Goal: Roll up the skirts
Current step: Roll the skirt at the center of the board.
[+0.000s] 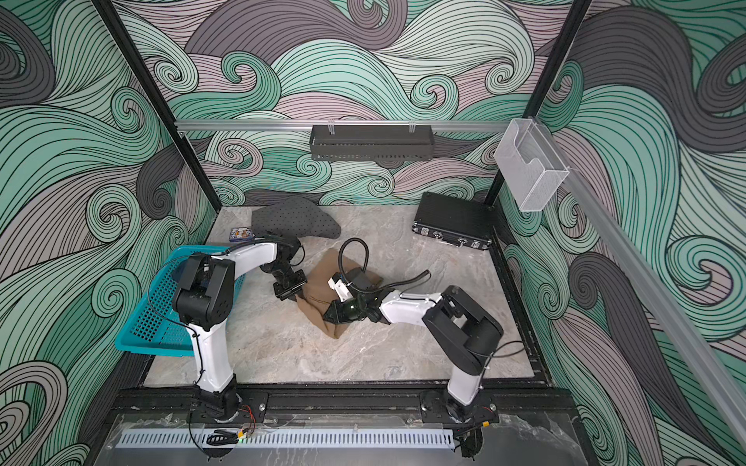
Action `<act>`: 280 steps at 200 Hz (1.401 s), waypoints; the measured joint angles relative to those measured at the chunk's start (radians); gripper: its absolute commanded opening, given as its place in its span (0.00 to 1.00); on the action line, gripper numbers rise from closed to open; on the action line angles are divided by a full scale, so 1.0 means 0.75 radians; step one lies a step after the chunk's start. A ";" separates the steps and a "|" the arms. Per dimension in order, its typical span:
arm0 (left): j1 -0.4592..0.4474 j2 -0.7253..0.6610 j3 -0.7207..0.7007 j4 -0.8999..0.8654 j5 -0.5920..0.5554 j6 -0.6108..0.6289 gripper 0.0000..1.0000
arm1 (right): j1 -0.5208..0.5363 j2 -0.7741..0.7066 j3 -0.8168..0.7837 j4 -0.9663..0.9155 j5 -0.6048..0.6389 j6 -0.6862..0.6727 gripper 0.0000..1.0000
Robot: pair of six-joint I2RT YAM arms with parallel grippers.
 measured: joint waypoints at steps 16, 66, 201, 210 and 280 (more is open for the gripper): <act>-0.002 0.042 0.068 -0.086 -0.041 0.043 0.00 | 0.066 -0.141 -0.086 0.019 0.234 -0.070 0.46; -0.001 0.082 0.134 -0.237 -0.132 0.074 0.00 | 0.359 -0.270 -0.257 0.241 0.810 -0.348 0.86; 0.002 0.214 0.317 -0.444 -0.036 0.120 0.00 | 0.534 0.298 0.168 0.162 1.074 -0.573 0.18; 0.002 0.217 0.317 -0.445 -0.025 0.121 0.00 | 0.503 0.299 0.166 0.132 1.028 -0.524 0.00; 0.083 0.108 0.318 -0.337 0.017 0.021 0.79 | 0.114 0.255 -0.047 0.428 0.313 0.120 0.00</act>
